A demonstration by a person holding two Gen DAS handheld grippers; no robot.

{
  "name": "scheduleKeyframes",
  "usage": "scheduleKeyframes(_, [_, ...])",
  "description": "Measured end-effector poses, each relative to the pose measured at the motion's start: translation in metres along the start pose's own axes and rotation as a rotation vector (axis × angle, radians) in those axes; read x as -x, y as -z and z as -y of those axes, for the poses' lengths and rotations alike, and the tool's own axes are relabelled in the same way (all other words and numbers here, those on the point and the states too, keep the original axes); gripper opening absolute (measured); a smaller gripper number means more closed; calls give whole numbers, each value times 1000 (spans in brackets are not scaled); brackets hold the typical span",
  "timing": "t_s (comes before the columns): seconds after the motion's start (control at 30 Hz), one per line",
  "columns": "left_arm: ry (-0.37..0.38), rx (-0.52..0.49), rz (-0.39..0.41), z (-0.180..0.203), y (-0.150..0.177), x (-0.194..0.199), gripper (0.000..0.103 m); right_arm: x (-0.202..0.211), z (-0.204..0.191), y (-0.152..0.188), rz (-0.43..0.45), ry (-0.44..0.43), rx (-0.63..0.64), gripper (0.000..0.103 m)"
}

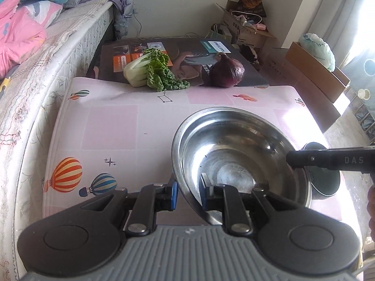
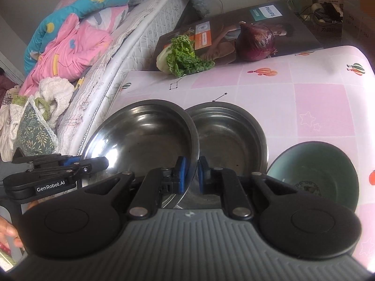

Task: Organize plates and bowls
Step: 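Grip the teal ceramic bowl rim with the right tool and lift it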

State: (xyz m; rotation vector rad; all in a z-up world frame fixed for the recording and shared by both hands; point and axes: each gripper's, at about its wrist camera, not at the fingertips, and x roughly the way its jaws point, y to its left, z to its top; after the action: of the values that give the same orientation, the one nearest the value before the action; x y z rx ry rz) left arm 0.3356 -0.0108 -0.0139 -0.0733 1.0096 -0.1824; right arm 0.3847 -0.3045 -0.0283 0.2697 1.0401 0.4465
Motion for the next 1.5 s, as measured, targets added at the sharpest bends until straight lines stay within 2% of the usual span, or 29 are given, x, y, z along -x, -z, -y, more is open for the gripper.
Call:
scheduleKeyframes(0.3, [34,-23,-76,32,-11,-53,19,-5,45,-2,18,97,-23,13])
scheduleKeyframes(0.5, [44,-20,-83,35,-13,-61,27,-7,47,-3,37,112,-8,13])
scheduleKeyframes(0.7, [26,-27,-52,32,-11,-51,37,-8,43,-4,43,115,-3,16])
scheduleKeyframes(1.0, [24,-32,10,23,-8,-25,45,-4,36,0,50,111,-6,19])
scheduleKeyframes(1.2, [16,-26,61,16,-2,-1,61,28,32,11,96,55,-23,22])
scheduleKeyframes(1.5, [8,-40,96,10,17,36,70,80,22,39,155,-21,-38,23])
